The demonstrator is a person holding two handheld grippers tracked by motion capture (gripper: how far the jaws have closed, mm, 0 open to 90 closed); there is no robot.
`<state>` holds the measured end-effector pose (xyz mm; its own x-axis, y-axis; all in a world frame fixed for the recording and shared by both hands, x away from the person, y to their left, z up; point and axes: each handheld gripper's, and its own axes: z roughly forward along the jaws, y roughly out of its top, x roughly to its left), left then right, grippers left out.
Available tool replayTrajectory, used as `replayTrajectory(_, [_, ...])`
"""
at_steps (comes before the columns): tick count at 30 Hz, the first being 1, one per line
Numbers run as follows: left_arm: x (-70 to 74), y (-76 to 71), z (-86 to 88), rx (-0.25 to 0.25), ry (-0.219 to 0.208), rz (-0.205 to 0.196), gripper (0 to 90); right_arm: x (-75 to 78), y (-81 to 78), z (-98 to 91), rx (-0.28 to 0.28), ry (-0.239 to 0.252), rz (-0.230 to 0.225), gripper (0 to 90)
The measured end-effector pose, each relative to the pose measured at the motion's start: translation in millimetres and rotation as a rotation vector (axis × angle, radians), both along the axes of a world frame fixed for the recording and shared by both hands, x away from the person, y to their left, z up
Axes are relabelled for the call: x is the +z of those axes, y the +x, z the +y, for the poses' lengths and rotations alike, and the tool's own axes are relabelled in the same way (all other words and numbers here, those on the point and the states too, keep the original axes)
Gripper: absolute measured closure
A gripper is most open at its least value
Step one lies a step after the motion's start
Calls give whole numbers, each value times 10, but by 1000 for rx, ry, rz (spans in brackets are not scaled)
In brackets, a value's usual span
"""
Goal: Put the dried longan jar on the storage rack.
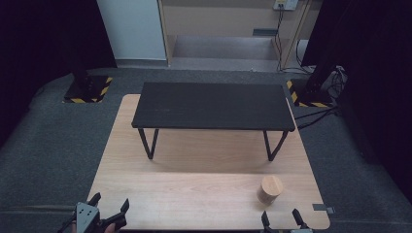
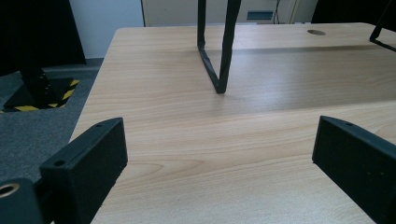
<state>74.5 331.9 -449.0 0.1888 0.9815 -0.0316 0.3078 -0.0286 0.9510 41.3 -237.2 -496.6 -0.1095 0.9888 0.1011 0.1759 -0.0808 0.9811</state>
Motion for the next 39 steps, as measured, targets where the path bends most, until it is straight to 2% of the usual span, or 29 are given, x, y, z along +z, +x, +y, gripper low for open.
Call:
replayTrajectory(13, [-7, -12, 2, -4, -4, 0, 20, 28, 89, 48, 5, -18, 14, 7])
replayTrajectory(23, [-4, -7, 5, -7, -5, 3, 21, 85, 380, 109, 0, -37, 67, 13])
replayTrajectory(27, [-7, -8, 8, -3, -6, 1, 21, 175, 589, 155, -12, -56, 131, 18])
replayTrajectory(28, [-7, -8, 8, -3, -6, 1, 21, 175, 589, 155, -12, -56, 131, 18])
replayTrajectory(29, [-7, -9, 11, -2, -5, 1, 21, 188, 670, 150, -9, -55, 147, 22])
replayTrajectory(32, [-11, -15, 23, 6, -7, 0, 22, 205, 777, 157, -14, -56, 171, 29])
replayTrajectory(39, [-14, -20, 44, 16, -8, 3, 22, 220, 917, 168, -18, -52, 203, 85])
